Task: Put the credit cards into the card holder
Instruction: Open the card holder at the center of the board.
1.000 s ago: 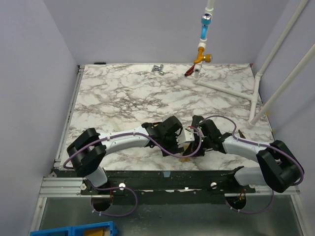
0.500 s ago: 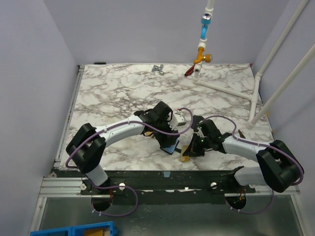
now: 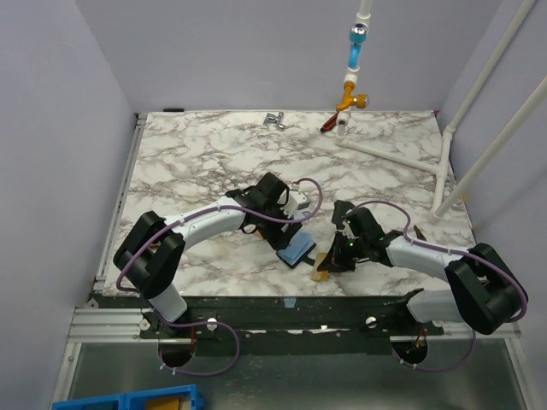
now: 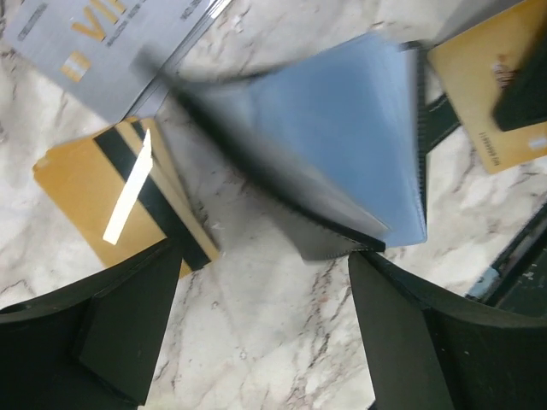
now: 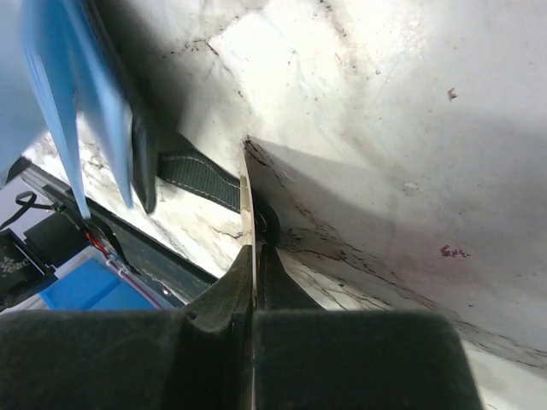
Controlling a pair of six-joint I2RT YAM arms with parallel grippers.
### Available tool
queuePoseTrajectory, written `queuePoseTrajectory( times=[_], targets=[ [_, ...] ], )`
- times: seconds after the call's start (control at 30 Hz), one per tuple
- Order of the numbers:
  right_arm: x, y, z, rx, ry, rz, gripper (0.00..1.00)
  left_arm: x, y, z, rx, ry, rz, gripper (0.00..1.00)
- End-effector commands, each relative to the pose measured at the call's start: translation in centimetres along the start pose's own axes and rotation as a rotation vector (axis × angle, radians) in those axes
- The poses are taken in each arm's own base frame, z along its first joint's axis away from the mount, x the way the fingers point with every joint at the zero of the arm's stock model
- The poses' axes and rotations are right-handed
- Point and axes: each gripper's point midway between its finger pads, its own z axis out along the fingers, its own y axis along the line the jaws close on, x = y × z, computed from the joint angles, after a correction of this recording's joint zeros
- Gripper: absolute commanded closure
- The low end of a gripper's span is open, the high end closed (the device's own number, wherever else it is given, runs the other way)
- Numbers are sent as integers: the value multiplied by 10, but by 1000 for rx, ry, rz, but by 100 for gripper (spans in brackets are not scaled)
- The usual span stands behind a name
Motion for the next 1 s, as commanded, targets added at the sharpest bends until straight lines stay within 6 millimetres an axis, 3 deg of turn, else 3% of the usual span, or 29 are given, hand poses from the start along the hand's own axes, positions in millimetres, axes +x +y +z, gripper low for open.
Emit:
queuePoseTrajectory(
  times=[0.0,0.23,0.57,0.97],
  targets=[
    [22,-58,3,223,38,42,99,3,16,-4,-86,-7,-23,20],
    [20,-56,1,216,26,32,99,7,17,1,-82,23,-39,21],
    [19,-52,0,194,25,14,99,-23,18,13,-27,26,-132,22],
    [21,-53,-1,191,29,4,99,-35,-10,24,202,47,-244,26]
  ],
)
